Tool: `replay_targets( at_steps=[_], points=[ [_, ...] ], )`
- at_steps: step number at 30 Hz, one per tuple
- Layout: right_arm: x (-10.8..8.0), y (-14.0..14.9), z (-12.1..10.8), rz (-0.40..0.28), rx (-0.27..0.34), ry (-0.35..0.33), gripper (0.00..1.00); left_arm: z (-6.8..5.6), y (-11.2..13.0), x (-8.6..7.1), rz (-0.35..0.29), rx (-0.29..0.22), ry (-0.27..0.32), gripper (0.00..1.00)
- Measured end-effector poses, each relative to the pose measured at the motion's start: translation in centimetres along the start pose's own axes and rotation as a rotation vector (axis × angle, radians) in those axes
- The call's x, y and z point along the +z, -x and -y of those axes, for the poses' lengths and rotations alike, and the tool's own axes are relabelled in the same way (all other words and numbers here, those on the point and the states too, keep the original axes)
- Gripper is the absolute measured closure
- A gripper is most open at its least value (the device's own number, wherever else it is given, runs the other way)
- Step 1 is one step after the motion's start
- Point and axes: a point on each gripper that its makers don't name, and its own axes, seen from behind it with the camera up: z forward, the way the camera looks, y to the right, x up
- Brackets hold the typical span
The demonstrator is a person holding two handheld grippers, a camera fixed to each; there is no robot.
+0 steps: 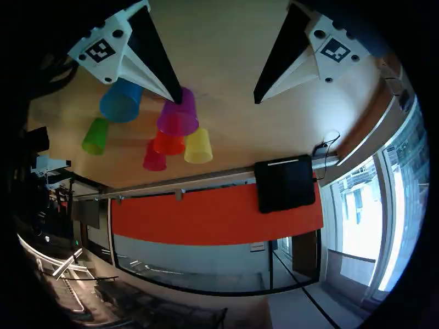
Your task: Pour water
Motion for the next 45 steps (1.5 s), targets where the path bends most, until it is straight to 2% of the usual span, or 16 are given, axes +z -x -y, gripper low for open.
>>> replay_targets(
  at_steps=[6, 12, 18, 21, 30, 36, 45],
  points=[
    [-0.1, -1.8, -1.2, -0.085, 0.036, 0.087, 0.0, 1.2, -1.8, -0.4, -0.079, -0.021, -0.064, 0.03],
    [-0.5, -3.3, -2.6, -0.162, 0.074, 0.165, 0.0, 1.5, -3.3, -0.5, -0.14, -0.047, -0.103, 0.04],
    [-1.3, -4.7, -4.0, -0.238, 0.093, 0.253, 0.0, 1.6, -3.6, -0.5, -0.176, -0.094, -0.129, 0.03],
    [-1.6, -4.9, -4.7, -0.26, 0.096, 0.303, 0.0, 1.7, -3.9, -0.6, -0.191, -0.11, -0.144, 0.03],
    [-2.8, -5.8, -6.2, -0.321, 0.095, 0.431, 0.0, 2.0, -5.2, -0.7, -0.247, -0.113, -0.197, 0.04],
    [-3.7, -6.4, -6.8, -0.363, 0.123, 0.464, 0.0, 2.2, -6.1, -0.8, -0.283, -0.126, -0.223, 0.03],
    [-4.1, -6.5, -6.5, -0.371, 0.126, 0.478, 0.0, 2.4, -6.4, -0.8, -0.308, -0.094, -0.261, 0.04]
  ],
)
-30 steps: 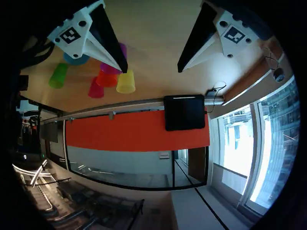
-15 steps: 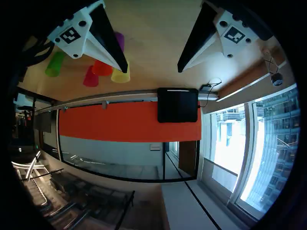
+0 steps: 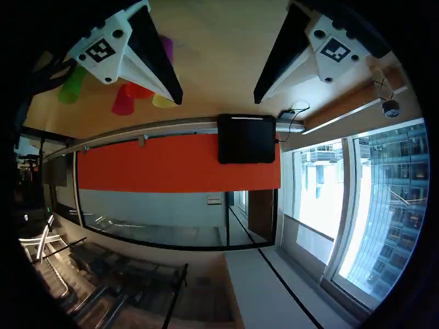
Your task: Pour water
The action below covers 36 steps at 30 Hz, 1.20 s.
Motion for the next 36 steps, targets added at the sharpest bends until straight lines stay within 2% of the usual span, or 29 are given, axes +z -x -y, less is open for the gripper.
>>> replay_targets(
  at_steps=[6, 18, 36],
  points=[
    [-0.1, 0.1, 0.1, 0.007, 0.002, 0.006, 0.0, 0.1, 0.5, 0.1, -0.015, -0.004, -0.01, 0.04],
    [-0.2, 0.0, 0.0, 0.005, 0.049, 0.012, 0.0, -0.2, 2.1, -0.3, -0.032, -0.008, -0.016, 0.03],
    [-0.3, -0.2, 0.9, 0.005, 0.046, 0.002, 0.0, 0.4, 4.0, -0.4, -0.039, -0.007, -0.021, 0.03]
  ],
)
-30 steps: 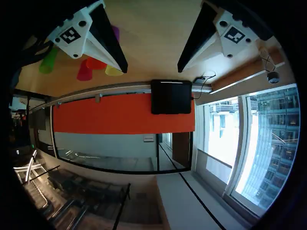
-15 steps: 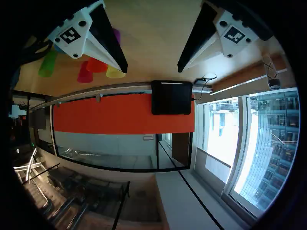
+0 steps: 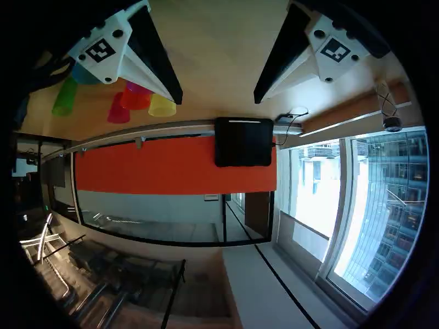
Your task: Pour water
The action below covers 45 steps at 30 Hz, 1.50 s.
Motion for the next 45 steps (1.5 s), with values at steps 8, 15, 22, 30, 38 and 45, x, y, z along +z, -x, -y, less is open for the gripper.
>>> replay_targets(
  at_steps=[8, 15, 22, 30, 38, 45],
  points=[
    [0.0, 0.0, 0.1, 0.0, 0.0, -0.001, 0.0, 0.5, 0.4, 0.1, 0.003, -0.021, -0.002, 0.03],
    [0.0, -0.1, 0.2, -0.001, 0.0, -0.002, 0.0, 0.4, 0.7, 0.2, 0.014, -0.022, 0.005, 0.03],
    [-0.2, -0.2, 0.1, -0.003, 0.0, -0.001, 0.0, 0.4, 1.3, 0.5, 0.033, -0.02, 0.009, 0.03],
    [-0.2, -0.2, -0.1, -0.003, 0.004, 0.001, 0.0, 0.4, 1.2, 0.5, 0.037, -0.018, 0.012, 0.04],
    [-0.3, -0.6, 0.1, -0.011, -0.005, -0.006, 0.0, 0.3, 1.2, 0.5, 0.039, -0.017, 0.015, 0.03],
    [-0.2, -0.6, 0.0, -0.023, -0.013, -0.012, 0.0, 0.3, 1.3, 0.5, 0.039, -0.016, 0.015, 0.03]
  ],
)
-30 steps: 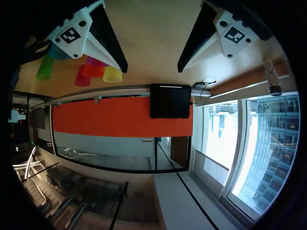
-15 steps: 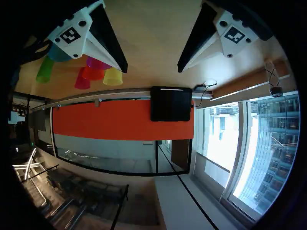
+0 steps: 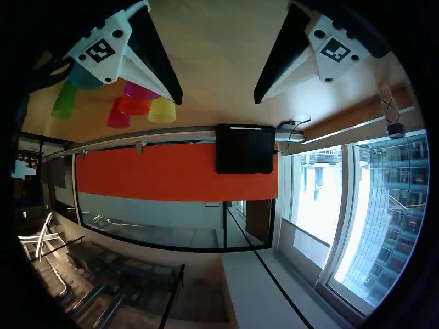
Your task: Pour water
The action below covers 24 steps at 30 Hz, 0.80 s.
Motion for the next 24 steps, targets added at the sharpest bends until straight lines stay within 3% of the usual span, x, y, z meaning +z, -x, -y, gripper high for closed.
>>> replay_targets(
  at_steps=[24],
  points=[
    [2.6, 3.6, 0.1, -0.006, 0.012, -0.019, 0.0, -0.1, 0.0, 0.0, 0.0, 0.0, -0.001, 0.03]
  ],
)
